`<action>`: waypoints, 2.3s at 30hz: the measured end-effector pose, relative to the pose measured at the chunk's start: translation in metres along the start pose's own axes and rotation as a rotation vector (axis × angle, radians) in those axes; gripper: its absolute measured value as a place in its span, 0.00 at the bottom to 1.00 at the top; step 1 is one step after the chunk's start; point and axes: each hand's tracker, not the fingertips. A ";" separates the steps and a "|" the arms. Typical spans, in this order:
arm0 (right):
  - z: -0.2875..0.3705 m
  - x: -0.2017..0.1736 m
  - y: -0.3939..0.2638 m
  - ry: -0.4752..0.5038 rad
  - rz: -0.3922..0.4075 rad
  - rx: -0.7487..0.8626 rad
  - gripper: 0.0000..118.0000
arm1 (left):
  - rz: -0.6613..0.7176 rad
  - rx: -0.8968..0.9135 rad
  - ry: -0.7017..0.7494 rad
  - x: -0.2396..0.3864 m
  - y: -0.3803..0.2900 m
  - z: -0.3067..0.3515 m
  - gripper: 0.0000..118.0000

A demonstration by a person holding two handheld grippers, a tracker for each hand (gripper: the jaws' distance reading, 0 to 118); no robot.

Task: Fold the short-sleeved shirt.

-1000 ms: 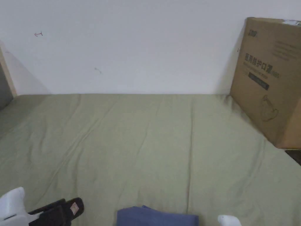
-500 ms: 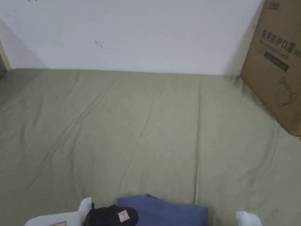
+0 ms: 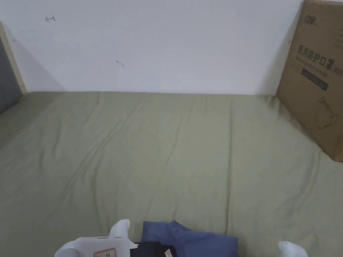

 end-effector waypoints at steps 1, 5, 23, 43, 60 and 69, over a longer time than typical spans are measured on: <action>0.011 -0.006 -0.002 0.009 0.007 0.009 0.02 | -0.039 0.020 0.002 0.008 0.005 0.015 0.16; 0.066 -0.033 -0.015 0.055 0.089 0.093 0.02 | -0.136 0.032 0.124 0.021 0.037 0.097 0.16; 0.116 -0.066 -0.034 -0.098 0.141 0.179 0.02 | -0.328 -0.123 1.192 -0.095 0.106 0.341 1.00; 0.131 -0.098 -0.030 -0.061 0.293 0.261 0.02 | -0.336 0.329 0.678 0.066 -0.051 0.226 0.00; 0.238 -0.137 -0.042 -0.243 0.477 1.205 0.02 | -0.826 0.976 0.667 0.288 -0.081 0.154 0.00; 0.222 -0.107 -0.066 -0.369 0.448 1.118 0.02 | -0.737 0.956 0.734 0.269 -0.115 0.148 0.00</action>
